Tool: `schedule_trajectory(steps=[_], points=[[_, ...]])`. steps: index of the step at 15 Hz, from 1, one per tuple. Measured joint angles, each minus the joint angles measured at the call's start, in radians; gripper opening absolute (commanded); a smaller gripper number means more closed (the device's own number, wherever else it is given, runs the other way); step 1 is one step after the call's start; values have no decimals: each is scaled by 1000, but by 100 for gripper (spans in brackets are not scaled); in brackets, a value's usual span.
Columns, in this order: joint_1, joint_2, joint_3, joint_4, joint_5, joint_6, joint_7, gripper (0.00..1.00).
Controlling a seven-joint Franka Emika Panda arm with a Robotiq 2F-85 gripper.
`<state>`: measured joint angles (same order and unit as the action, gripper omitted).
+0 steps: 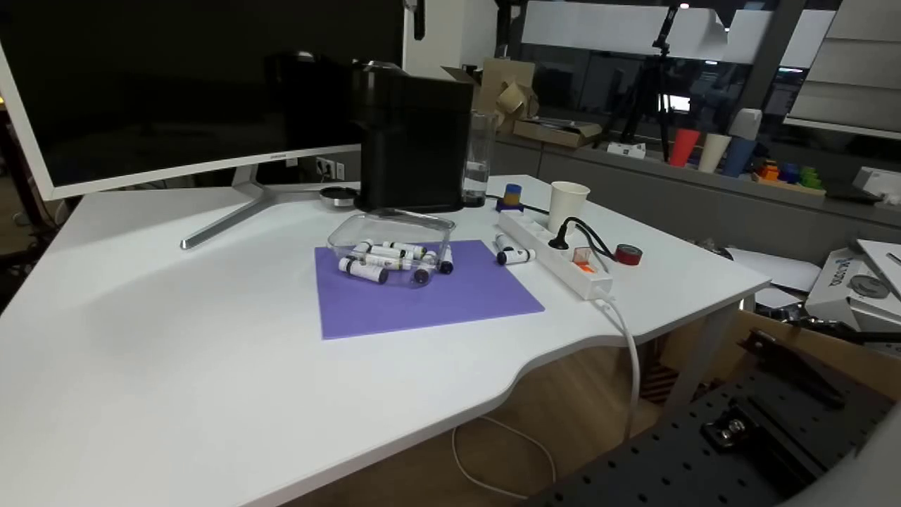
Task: Put a bottle from the table into the clear container
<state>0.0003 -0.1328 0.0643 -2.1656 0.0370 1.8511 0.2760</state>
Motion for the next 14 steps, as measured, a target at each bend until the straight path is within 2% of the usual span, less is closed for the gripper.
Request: schedule_trajectory(steps=[7, 14], points=[[-48, 206, -79, 55, 8, 260, 182, 100], [-64, 376, -164, 56, 138, 457, 311, 100]])
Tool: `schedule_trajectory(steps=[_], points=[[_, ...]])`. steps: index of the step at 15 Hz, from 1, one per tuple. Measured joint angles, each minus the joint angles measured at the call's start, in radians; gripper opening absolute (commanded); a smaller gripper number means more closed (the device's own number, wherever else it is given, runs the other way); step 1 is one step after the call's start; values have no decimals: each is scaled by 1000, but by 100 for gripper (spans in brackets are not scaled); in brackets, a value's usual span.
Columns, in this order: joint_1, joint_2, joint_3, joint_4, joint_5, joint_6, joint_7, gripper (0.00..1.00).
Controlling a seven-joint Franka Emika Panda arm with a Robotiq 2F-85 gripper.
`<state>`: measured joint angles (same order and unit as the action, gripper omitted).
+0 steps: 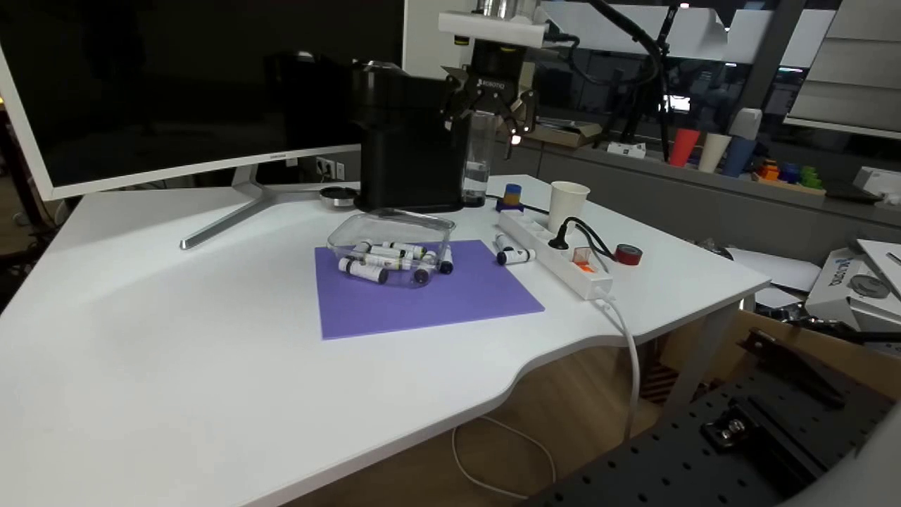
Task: Put a bottle from the table into the clear container
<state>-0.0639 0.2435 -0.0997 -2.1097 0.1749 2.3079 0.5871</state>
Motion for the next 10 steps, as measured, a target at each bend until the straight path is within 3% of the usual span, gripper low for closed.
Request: schedule_trajectory(steps=[6, 10], points=[[5, 16, -4, 0, 25, 20, 28, 100], [2, 52, -14, -13, 93, 121, 42, 100]])
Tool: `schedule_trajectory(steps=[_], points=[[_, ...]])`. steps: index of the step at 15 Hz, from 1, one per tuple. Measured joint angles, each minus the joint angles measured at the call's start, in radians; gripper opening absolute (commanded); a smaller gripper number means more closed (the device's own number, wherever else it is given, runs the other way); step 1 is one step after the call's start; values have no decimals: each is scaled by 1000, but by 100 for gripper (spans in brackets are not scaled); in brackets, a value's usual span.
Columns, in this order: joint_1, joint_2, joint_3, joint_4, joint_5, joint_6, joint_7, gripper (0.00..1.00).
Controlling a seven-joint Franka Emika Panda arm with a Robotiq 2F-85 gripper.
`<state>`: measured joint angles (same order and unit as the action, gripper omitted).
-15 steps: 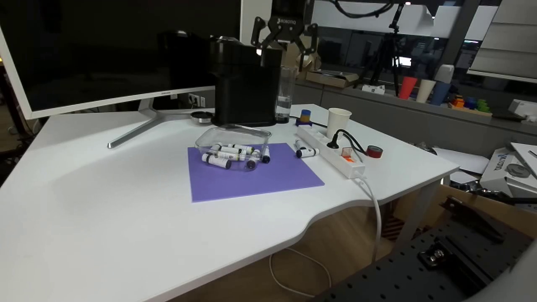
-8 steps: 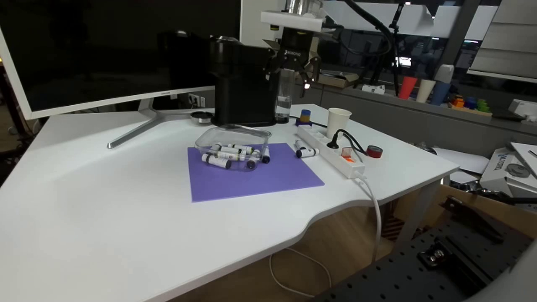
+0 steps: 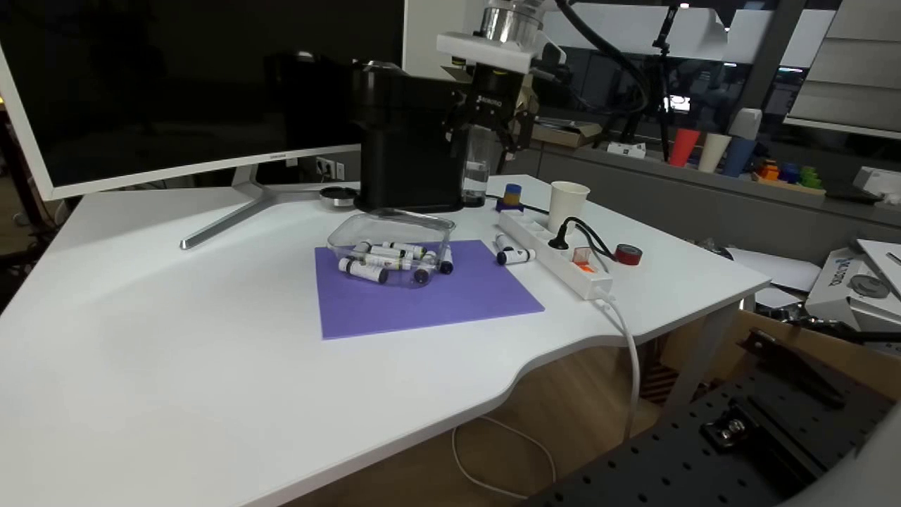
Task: Put a bottle from the table into the clear container
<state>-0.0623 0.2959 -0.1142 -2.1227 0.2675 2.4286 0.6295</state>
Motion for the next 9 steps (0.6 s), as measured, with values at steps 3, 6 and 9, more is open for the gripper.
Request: schedule_trajectory(steps=[3, 6, 9], points=[[-4, 34, -8, -40, 69, 127, 4, 100], [-5, 64, -9, -85, 147, 229, 5, 100], [-9, 90, -8, -121, 221, 272, 6, 100]])
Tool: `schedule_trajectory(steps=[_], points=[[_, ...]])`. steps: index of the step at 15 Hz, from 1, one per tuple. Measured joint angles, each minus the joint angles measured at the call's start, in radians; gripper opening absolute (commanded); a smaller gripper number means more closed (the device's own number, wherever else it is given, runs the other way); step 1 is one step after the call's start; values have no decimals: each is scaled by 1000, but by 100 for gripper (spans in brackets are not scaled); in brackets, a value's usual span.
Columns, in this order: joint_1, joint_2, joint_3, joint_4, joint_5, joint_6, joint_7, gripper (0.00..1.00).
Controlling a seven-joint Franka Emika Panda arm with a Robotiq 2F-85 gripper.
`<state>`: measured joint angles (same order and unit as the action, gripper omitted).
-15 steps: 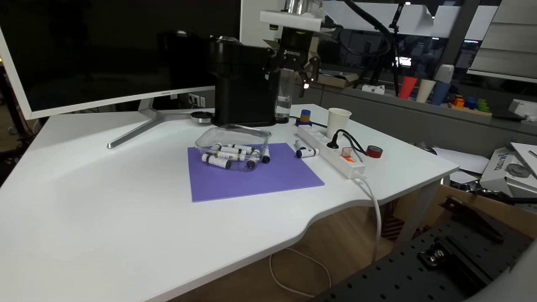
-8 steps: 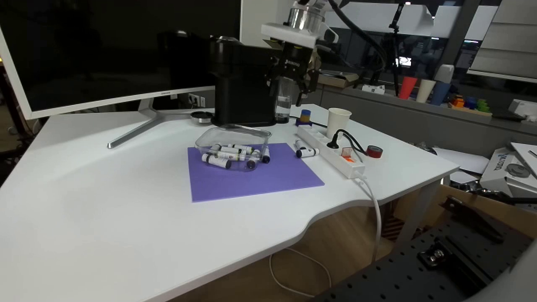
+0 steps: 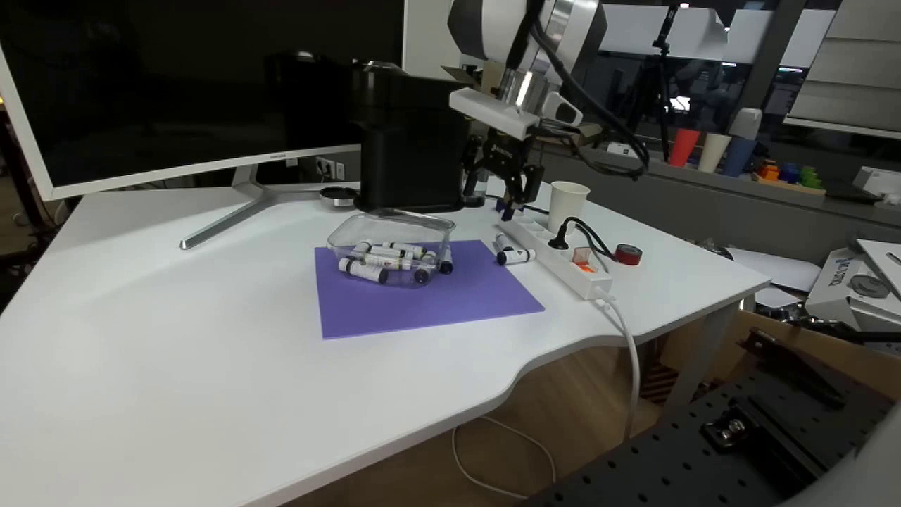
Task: Put a bottle from the table into the clear container
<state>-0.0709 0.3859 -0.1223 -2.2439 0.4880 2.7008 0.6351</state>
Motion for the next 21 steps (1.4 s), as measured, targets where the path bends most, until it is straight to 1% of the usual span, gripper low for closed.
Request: schedule_trajectory(steps=[6, 12, 16, 21], points=[[-42, 11, 0, -52, 134, 8, 1, 100], [-98, 16, -7, -56, 219, 8, -9, 100], [-122, 42, -9, -42, 241, -17, -15, 100], [-124, 92, -20, 5, 240, -48, -21, 100]])
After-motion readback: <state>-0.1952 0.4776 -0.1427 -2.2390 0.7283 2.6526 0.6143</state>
